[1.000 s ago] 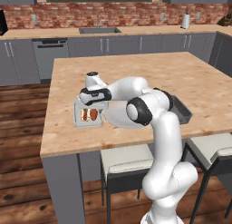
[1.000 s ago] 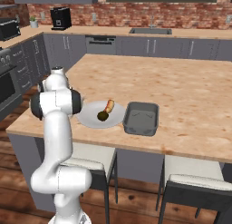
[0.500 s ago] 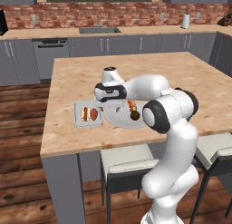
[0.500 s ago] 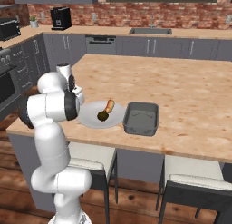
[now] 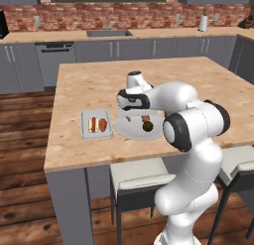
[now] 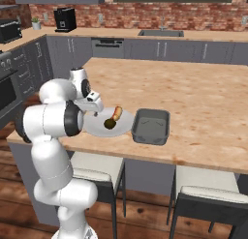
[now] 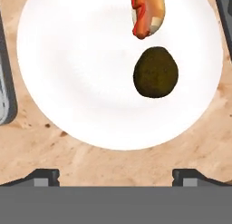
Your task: Place one cooked food and one vegetable from the large plate to each tupperware container.
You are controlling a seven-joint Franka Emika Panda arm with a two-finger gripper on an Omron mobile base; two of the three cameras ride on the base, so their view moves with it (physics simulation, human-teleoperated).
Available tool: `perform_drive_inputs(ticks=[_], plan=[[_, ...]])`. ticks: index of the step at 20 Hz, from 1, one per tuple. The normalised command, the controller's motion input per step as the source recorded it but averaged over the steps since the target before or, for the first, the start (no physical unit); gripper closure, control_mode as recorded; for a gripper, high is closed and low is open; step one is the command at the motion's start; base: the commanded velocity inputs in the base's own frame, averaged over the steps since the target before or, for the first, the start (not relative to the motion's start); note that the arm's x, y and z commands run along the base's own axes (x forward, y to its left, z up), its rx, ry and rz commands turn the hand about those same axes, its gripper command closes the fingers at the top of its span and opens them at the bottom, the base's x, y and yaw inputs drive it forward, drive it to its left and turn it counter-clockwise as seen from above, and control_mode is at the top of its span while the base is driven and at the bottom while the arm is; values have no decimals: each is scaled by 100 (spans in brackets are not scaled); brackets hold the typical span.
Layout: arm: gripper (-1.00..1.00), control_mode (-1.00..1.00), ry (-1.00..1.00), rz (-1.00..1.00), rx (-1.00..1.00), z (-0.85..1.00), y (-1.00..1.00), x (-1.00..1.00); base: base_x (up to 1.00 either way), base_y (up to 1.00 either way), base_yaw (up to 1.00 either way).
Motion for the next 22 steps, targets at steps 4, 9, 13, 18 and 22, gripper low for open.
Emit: perform_drive_inputs(ticks=[4,9,13,18,22], plan=[[-100,-100,11,2,0,3,-66,21,0,0,0],[-100,-100,3,5,0,0,-54,37,0,0,0],[-100,-100,0,1,0,0,-28,51,0,0,0],[-100,-100,-5,3,0,-4,-7,47,0,0,0],[-100,-100,0,3,1,-14,-3,40,0,0,0]])
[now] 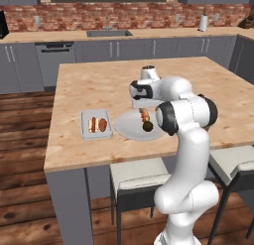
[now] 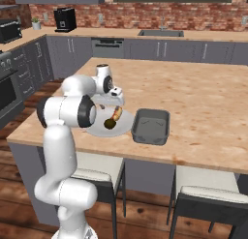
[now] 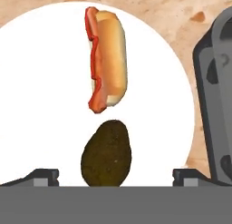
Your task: Place one cooked food and one vegetable from the large plate to each tupperware container.
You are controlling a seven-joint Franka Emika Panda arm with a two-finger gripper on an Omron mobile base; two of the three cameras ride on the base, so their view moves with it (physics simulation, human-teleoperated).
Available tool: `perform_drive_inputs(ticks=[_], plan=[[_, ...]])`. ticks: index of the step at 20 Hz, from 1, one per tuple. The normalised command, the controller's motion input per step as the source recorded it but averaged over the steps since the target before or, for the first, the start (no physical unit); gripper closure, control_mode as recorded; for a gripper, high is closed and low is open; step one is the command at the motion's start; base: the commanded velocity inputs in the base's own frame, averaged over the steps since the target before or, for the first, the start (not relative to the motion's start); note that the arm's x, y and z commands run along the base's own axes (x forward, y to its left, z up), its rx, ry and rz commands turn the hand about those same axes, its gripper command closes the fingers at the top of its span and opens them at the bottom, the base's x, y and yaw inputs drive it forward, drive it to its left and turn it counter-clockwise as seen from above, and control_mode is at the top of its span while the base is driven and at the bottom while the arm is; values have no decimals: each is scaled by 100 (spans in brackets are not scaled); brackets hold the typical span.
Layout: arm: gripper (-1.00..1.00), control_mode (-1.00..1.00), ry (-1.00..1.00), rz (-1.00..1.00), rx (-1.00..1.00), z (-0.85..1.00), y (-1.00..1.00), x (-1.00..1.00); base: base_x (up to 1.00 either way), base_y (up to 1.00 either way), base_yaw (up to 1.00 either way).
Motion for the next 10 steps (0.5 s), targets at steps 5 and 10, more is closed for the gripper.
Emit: perform_drive_inputs(ticks=[5,10], plan=[[-100,-100,0,4,5,-41,-1,37,0,0,0],[-100,-100,0,7,1,-19,-5,15,0,0,0]])
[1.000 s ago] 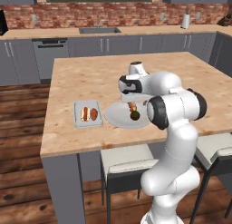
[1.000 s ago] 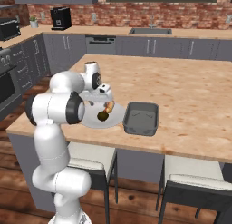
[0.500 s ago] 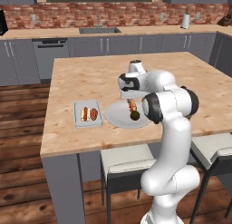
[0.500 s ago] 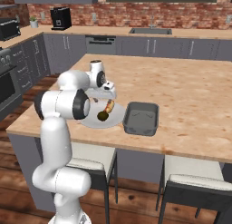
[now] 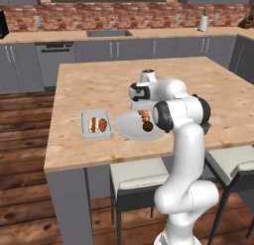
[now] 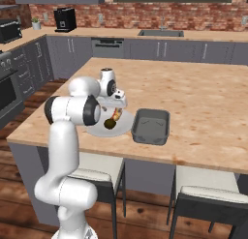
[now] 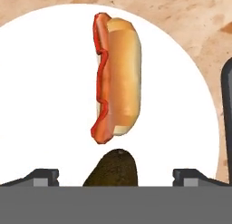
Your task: Place one cooked food and one vegetable from the large plate to each tupperware container.
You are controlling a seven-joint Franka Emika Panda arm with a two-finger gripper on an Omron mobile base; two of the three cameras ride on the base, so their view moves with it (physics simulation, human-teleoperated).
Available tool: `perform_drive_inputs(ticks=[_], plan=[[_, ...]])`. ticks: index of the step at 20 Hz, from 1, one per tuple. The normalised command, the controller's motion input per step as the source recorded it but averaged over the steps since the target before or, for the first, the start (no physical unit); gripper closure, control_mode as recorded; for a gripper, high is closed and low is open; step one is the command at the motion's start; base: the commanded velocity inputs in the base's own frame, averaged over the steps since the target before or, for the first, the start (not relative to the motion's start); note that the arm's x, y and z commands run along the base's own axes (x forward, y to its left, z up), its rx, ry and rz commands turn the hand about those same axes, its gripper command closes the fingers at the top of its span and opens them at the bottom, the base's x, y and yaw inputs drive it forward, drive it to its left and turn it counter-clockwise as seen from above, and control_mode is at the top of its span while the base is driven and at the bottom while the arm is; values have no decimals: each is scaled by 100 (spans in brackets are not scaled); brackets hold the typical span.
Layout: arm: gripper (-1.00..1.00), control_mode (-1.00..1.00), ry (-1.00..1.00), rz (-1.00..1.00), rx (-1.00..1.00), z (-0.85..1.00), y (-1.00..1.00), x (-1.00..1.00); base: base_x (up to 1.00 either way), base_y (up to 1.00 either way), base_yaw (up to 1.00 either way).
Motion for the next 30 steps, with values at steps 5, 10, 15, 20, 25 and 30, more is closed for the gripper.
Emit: perform_drive_inputs(ticks=[5,10,15,20,25,30], plan=[[-100,-100,0,1,0,-29,0,29,0,0,0],[-100,-100,0,0,0,-28,0,27,0,0,0],[-100,-100,1,0,0,-27,0,47,0,0,0],[-100,-100,8,0,0,-36,0,11,0,0,0],[100,-100,9,0,0,-32,0,0,0,0,0],[100,-100,2,0,1,-2,0,-45,0,0,0]])
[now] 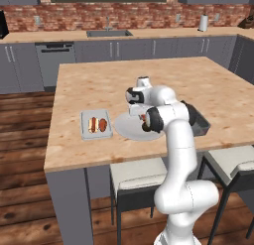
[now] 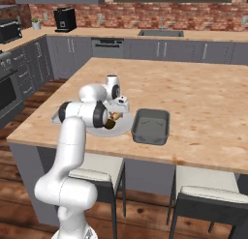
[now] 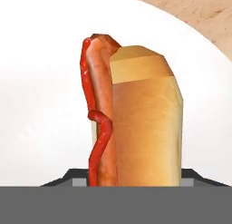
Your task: Place one cooked food and one vegetable from the large plate to each tupperware container.
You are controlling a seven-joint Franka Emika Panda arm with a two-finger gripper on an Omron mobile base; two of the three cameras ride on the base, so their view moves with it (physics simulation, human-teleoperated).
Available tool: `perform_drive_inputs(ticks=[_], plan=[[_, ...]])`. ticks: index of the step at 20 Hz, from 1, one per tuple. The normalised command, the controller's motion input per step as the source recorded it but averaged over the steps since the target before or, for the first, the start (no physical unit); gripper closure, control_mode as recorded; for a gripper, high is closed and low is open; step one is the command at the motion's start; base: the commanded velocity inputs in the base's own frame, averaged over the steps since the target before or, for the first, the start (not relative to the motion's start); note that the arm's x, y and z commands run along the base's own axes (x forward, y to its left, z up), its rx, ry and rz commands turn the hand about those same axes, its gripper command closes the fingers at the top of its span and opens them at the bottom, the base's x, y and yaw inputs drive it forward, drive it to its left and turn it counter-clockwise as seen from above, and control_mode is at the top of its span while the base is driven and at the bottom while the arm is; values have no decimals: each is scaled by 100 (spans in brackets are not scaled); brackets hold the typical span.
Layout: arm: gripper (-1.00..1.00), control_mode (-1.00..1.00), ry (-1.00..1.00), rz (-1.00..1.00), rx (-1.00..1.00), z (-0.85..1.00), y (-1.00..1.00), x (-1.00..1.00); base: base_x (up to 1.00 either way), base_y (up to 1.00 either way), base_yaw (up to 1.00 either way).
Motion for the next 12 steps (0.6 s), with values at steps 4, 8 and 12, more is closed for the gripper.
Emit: perform_drive_inputs(ticks=[4,8,12], plan=[[100,-100,1,0,2,27,0,-63,0,0,0],[100,-100,-5,2,0,74,-5,-43,0,0,0],[100,-100,-15,2,0,50,-40,-88,0,0,0]])
